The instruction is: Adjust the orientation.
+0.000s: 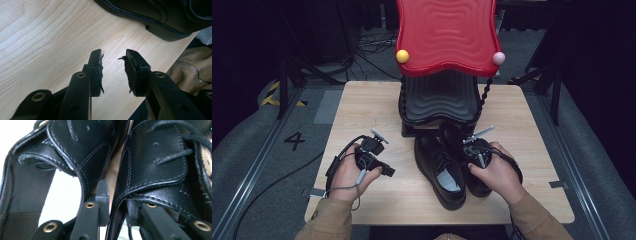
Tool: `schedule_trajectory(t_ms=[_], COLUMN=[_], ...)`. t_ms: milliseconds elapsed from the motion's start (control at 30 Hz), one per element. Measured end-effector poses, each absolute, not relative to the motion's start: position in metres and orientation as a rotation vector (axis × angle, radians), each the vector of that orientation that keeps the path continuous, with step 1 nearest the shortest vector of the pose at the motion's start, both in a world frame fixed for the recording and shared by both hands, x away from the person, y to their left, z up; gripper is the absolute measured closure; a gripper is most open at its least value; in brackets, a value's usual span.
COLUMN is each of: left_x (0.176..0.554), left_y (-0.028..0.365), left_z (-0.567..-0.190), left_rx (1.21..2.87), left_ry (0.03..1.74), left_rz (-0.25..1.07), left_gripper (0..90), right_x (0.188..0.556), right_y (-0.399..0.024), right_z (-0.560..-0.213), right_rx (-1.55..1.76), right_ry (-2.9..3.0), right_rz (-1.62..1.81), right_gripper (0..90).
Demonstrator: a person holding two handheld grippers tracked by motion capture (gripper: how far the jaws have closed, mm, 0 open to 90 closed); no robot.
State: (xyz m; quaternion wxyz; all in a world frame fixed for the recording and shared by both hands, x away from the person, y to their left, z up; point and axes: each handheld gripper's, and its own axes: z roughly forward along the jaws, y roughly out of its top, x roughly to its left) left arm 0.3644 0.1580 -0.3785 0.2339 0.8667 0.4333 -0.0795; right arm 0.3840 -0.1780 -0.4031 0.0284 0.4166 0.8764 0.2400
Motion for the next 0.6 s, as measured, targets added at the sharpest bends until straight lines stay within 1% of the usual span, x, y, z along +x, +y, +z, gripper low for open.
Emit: schedule_trajectory(t_ms=[167, 467, 533, 600], left_x=[0.366, 0.367, 0.367, 0.366], left_y=[0.156, 0.158, 0.158, 0.158], left_z=[-0.381, -0.380, -0.380, -0.380], left_rx=[2.388, 2.379, 2.380, 2.374], left_ry=[1.191, 1.188, 1.188, 1.193], left_rz=[-0.227, -0.230, -0.230, -0.230], left_gripper=[67.3, 67.0, 66.9, 66.9], right_x=[0.384, 0.382, 0.381, 0.379], right_y=[-0.172, -0.175, -0.177, -0.182], right_z=[-0.402, -0.399, -0.395, -0.389], right_rx=[1.278, 1.289, 1.307, 1.353], right_ry=[2.687, 2.700, 2.688, 2.678], right_rz=[0.779, 0.801, 0.779, 0.778], right_gripper=[77.5, 74.3, 65.9, 61.0])
